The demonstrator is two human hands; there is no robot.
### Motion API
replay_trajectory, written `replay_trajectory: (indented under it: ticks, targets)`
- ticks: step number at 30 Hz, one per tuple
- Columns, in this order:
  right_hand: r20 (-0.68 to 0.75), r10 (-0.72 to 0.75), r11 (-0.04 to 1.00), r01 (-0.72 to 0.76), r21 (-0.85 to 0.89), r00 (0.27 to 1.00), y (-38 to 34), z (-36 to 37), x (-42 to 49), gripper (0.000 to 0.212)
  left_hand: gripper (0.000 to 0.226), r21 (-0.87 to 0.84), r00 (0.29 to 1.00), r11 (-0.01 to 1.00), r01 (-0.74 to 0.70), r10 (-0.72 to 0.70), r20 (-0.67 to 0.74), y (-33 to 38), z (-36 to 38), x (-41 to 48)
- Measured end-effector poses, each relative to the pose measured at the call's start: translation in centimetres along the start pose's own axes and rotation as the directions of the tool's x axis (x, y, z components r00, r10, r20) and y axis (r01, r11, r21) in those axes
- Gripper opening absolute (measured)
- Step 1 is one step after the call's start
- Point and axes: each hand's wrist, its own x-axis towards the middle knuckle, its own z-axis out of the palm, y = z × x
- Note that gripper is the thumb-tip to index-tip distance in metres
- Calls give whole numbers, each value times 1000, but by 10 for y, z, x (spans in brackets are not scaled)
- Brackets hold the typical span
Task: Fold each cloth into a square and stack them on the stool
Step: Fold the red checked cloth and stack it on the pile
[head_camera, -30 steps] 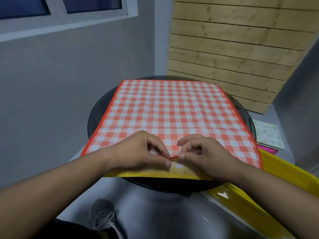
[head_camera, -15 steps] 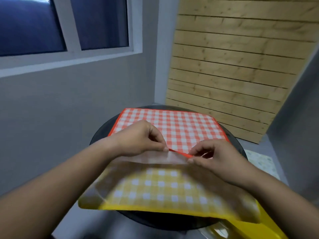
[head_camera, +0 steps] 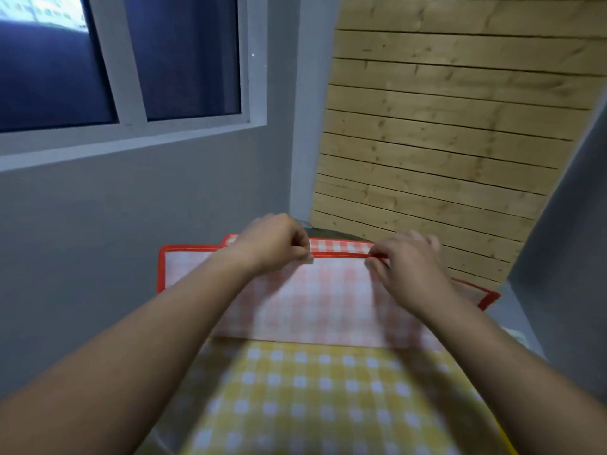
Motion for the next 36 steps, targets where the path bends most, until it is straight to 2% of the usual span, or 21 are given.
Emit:
replay_trajectory:
  ticks: [3, 7, 10, 13, 17, 26, 36]
  targets:
    - [0, 53, 998, -53, -34, 999, 11, 29, 15, 17, 15, 28, 995, 997, 75, -73, -65, -10, 20, 22]
    - [109, 218, 930, -240, 277, 970, 22, 72, 22, 15, 21, -199, 971, 956, 216, -231, -55, -36, 60, 37]
    - [219, 231, 890, -297, 346, 948, 35, 103, 24, 20, 23, -343, 958, 898, 276, -285, 24, -59, 90, 43]
    - [295, 186, 876, -294, 383, 937, 46, 123, 24, 24, 16, -391, 959, 876, 281, -275, 73, -72, 103, 47]
    - [347, 131, 890, -264, 371, 929, 49, 138, 27, 22, 12, -368, 964, 891, 265, -255, 77, -85, 117, 52]
    - [298, 187, 893, -288, 346, 936, 50, 152, 25, 15, 15, -364, 963, 895, 259, -269, 24, -91, 135, 54]
    - [332, 198, 897, -307, 319, 922, 48, 152, 27, 10, 16, -332, 966, 913, 239, -258, -16, -90, 135, 51]
